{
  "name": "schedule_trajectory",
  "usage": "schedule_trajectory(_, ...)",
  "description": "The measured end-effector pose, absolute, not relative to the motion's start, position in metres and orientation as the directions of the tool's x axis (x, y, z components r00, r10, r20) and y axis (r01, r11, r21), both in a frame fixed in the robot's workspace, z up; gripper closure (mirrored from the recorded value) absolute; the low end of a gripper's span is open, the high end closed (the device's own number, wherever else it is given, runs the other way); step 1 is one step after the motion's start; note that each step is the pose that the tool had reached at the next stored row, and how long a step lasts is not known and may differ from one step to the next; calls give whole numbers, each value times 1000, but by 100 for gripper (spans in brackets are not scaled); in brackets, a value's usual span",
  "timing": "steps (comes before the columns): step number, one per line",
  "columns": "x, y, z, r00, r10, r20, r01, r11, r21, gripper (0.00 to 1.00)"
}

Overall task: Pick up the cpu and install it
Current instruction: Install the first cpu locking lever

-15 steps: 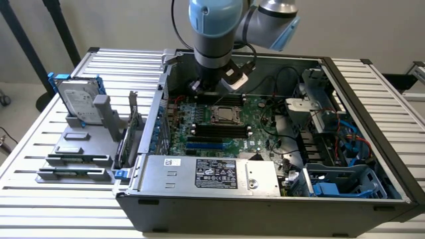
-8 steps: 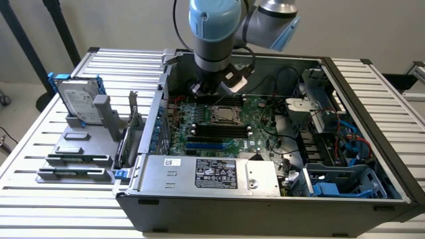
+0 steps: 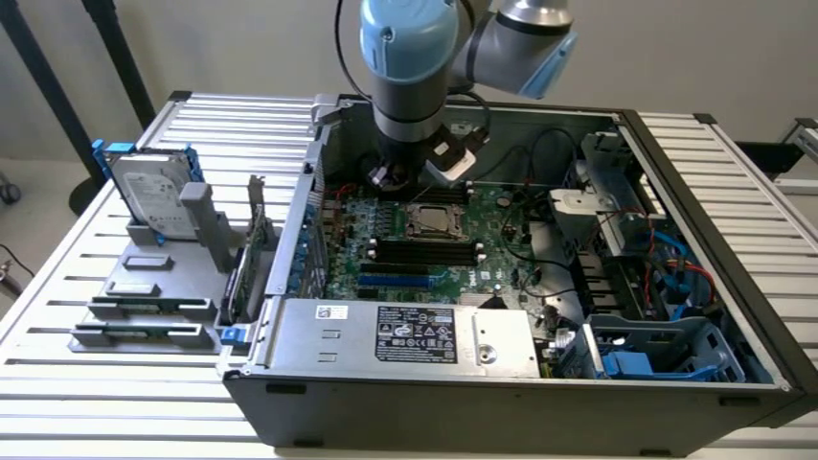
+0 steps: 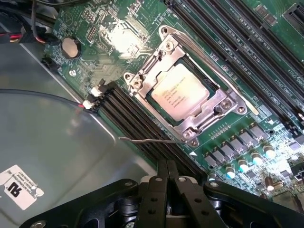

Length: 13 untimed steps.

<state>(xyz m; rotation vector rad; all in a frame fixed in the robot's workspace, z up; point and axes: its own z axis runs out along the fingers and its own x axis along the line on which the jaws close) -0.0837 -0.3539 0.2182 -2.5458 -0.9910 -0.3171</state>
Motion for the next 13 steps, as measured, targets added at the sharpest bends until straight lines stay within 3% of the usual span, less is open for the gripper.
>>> schedule_trajectory(13, -84, -354, 197, 714, 606, 351, 696, -668, -263, 89)
